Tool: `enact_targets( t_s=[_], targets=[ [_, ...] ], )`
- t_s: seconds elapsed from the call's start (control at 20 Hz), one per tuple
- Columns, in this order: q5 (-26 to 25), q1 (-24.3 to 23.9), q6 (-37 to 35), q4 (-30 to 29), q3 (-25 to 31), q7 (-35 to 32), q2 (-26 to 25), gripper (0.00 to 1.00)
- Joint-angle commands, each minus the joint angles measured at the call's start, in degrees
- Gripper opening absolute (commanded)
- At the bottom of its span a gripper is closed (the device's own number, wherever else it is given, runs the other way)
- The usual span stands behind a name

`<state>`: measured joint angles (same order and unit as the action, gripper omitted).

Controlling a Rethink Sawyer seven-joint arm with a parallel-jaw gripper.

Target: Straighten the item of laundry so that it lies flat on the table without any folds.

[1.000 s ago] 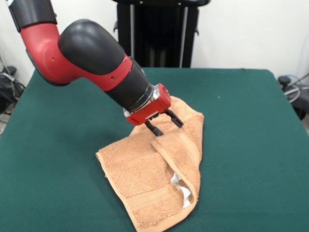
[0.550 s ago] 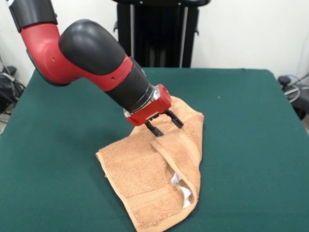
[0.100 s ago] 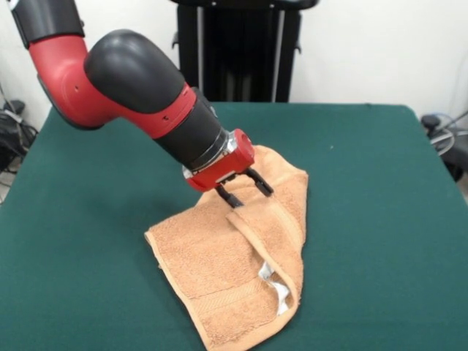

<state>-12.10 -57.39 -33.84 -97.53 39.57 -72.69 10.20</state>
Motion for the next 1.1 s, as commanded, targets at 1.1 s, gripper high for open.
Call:
enact_targets(
  t_s=[1.1],
  targets=[
    [0.6, 2.4, 13.6, -10.4, -1.6, -15.7, 9.0, 0.0]
  ],
)
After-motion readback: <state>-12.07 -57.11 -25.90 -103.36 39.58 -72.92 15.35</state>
